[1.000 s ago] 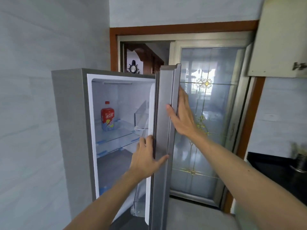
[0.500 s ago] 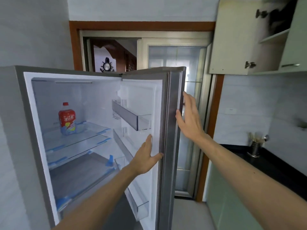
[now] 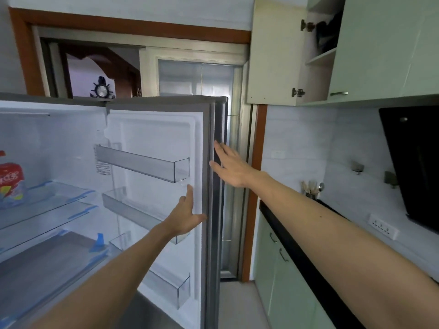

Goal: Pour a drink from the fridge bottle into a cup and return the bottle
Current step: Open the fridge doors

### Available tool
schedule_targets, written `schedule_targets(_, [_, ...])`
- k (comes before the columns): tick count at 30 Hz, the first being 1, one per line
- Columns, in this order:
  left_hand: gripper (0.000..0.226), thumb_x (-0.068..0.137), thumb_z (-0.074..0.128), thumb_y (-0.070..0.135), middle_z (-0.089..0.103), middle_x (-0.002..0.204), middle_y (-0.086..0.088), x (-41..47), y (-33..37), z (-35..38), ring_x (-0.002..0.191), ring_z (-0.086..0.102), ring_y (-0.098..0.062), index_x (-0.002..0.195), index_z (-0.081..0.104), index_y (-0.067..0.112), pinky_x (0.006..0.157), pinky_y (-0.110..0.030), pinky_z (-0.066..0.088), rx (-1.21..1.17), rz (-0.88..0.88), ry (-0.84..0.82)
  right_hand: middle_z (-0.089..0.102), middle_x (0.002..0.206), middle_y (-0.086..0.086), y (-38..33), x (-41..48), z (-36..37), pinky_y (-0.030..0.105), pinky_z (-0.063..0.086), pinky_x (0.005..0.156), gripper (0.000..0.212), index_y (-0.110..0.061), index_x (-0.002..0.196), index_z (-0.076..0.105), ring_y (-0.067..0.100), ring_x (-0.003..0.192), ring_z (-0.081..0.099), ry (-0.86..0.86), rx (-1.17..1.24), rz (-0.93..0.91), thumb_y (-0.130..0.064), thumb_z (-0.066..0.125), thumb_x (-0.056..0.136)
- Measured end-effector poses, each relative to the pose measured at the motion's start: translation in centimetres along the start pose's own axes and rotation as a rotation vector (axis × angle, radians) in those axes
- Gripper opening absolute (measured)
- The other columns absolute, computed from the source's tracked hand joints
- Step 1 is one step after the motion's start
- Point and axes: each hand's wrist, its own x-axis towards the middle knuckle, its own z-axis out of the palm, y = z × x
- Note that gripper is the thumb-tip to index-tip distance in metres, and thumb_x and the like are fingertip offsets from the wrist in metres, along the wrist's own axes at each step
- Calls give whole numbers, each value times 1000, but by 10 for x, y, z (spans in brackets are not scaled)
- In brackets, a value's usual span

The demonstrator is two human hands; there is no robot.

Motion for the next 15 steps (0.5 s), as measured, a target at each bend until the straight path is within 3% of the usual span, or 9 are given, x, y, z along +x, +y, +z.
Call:
schedule_targets(8, [103, 94, 63, 34, 9, 167, -9, 26, 10, 14, 150, 23, -32, 155, -17, 14, 118, -41, 27, 108, 63, 19, -17, 164, 5, 26, 24, 2, 45, 6, 121, 72, -30, 156, -13, 28, 152, -4, -137, 45, 53, -57, 26, 102])
schedule_targets(15, [107, 93, 65, 32, 1, 167, -6, 47, 13, 18, 151, 21, -32, 155, -21, 17, 118, -41, 27, 173, 49, -20, -17, 164, 5, 42, 37, 4, 47, 5, 122, 72, -28, 156, -13, 29, 152, -4, -138, 77, 72, -57, 26, 102])
